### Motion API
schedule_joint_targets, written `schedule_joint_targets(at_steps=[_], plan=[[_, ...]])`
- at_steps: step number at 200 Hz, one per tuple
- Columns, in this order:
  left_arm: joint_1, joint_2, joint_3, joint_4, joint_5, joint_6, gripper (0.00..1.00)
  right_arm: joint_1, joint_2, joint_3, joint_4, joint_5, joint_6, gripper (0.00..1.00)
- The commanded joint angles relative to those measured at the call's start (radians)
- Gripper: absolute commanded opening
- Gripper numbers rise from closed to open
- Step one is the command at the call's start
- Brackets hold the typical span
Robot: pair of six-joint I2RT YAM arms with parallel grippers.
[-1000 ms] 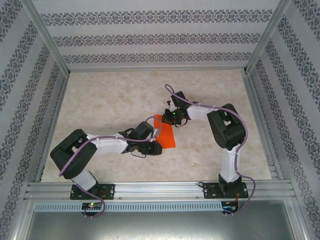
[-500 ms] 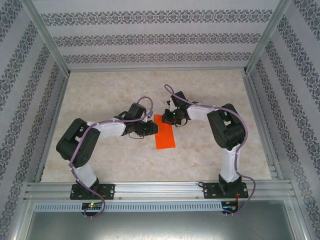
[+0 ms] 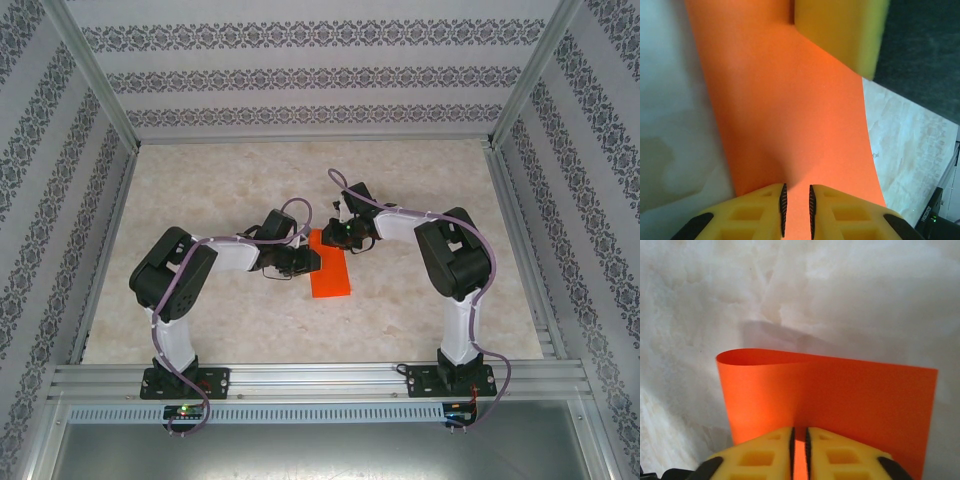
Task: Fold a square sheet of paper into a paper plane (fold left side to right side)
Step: Hold the square sheet of paper at the center of the table.
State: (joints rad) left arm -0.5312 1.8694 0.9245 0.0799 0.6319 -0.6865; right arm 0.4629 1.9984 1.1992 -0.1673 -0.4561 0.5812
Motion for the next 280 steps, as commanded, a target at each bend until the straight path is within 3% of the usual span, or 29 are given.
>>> schedule_joint_targets(at_steps=[1,24,44,66,106,150,247,280], plan=[[-0.023,0.058,-0.014,0.019,-0.042,-0.016,0.23,0.002,-0.110,-0.035,0.011,0.066,-0.035,0.27],[-0.029,0.063,-0.026,0.015,-0.062,-0.031,0.23,0.005,-0.243,-0.073,-0.056,0.145,-0.077,0.45],[-0.034,0.063,-0.032,0.019,-0.072,-0.039,0.22,0.015,-0.342,-0.140,-0.121,0.162,-0.099,0.47],[-0.040,0.060,-0.030,0.015,-0.076,-0.039,0.22,0.057,-0.422,-0.248,-0.143,0.145,-0.068,0.29],[-0.042,0.052,-0.018,-0.005,-0.081,-0.030,0.22,0.180,-0.386,-0.356,-0.043,0.074,0.052,0.16],[-0.044,0.044,0.002,-0.021,-0.080,-0.017,0.22,0.197,-0.287,-0.382,-0.016,0.143,0.103,0.14],[-0.045,-0.022,0.146,-0.142,-0.090,0.047,0.28,0.210,-0.307,-0.410,-0.109,0.160,0.066,0.14],[-0.040,0.018,0.178,-0.172,-0.106,0.064,0.26,0.210,-0.307,-0.404,-0.119,0.177,0.059,0.14]])
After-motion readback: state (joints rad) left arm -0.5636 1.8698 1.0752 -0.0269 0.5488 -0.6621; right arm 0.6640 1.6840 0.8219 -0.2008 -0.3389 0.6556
